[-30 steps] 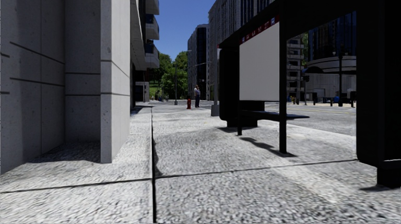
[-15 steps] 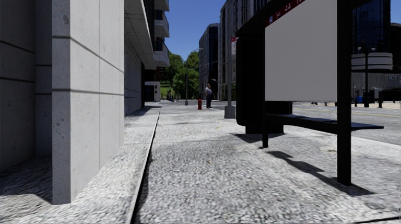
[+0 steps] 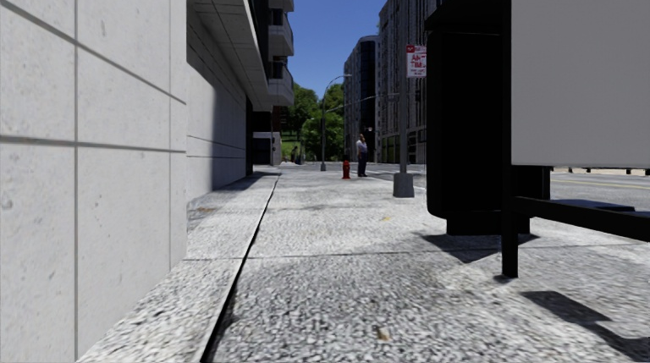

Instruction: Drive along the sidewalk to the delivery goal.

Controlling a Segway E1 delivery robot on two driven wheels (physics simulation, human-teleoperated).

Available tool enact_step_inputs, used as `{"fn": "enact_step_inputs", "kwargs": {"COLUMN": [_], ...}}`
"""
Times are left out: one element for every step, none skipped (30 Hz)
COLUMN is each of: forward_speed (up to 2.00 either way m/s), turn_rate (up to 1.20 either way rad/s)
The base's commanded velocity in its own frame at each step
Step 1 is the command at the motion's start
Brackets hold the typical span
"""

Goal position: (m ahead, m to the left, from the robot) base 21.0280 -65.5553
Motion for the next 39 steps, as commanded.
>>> {"fn": "enact_step_inputs", "kwargs": {"forward_speed": [2.0,2.0,2.0,2.0,2.0,2.0,2.0,2.0,2.0,2.0,2.0,2.0,2.0,2.0,2.0,2.0,2.0,2.0,2.0,2.0,2.0,2.0,2.0,2.0,2.0,2.0,2.0,2.0,2.0,2.0,2.0,2.0,2.0,2.0,2.0,2.0,2.0,2.0,2.0], "turn_rate": [0.0,0.0,0.0,0.0,0.0,0.0,0.0,0.0,0.0,0.0,0.0,0.0,0.0,0.0,0.0,0.0,0.0,0.05,0.08,0.08,0.11,0.13,0.17,0.19,0.19,0.19,0.21,0.21,0.26,0.27,0.27,0.27,0.27,0.27,0.27,0.27,0.27,0.27,0.27]}}
